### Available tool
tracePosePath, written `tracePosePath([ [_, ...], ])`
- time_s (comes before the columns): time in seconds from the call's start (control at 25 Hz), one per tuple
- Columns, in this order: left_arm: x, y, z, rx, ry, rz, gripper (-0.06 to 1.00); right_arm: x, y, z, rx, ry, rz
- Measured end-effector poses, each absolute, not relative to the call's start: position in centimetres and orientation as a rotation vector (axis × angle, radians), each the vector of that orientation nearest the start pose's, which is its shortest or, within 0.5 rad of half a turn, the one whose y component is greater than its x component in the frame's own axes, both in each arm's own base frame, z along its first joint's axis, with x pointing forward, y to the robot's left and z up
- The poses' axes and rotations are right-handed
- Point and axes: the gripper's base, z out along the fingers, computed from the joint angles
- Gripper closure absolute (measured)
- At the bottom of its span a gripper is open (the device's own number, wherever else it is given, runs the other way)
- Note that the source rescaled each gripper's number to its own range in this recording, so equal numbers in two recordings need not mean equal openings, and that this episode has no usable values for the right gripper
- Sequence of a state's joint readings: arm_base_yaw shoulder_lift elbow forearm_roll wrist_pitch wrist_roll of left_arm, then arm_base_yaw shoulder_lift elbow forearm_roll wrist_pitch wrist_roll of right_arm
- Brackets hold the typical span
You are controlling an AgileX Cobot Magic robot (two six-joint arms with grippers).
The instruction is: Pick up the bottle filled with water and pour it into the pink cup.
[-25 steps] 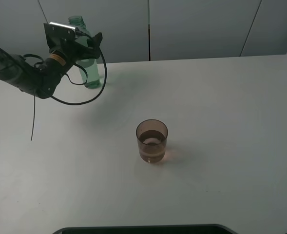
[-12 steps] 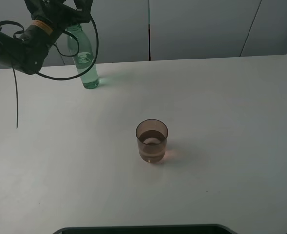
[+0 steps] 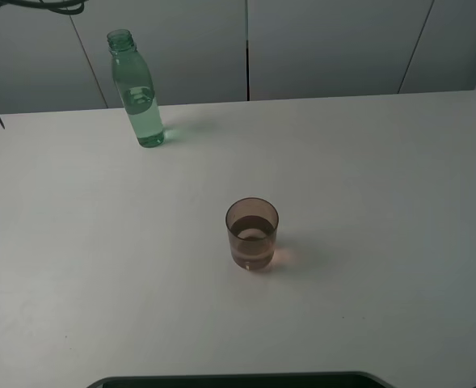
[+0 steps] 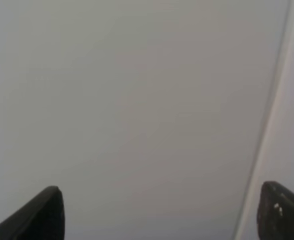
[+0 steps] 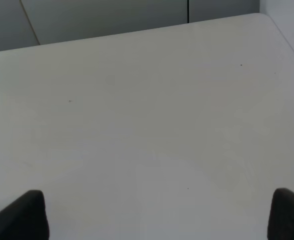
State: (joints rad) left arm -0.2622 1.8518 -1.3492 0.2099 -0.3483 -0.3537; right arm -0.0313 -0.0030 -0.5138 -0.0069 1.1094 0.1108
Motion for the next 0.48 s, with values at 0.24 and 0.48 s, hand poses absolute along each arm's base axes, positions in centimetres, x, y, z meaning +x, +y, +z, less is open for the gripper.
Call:
tracePosePath([
  [0.24, 43.6, -8.0, 32.6, 0.011, 1.987, -0.172, 0.0, -0.9, 0.0, 27.7, 0.148, 2.071, 0.04],
  [0.48, 42.6, -4.0, 33.6, -0.057, 2.314, -0.037, 0.0, -0.9, 0.0, 27.7, 0.148, 2.071, 0.04],
])
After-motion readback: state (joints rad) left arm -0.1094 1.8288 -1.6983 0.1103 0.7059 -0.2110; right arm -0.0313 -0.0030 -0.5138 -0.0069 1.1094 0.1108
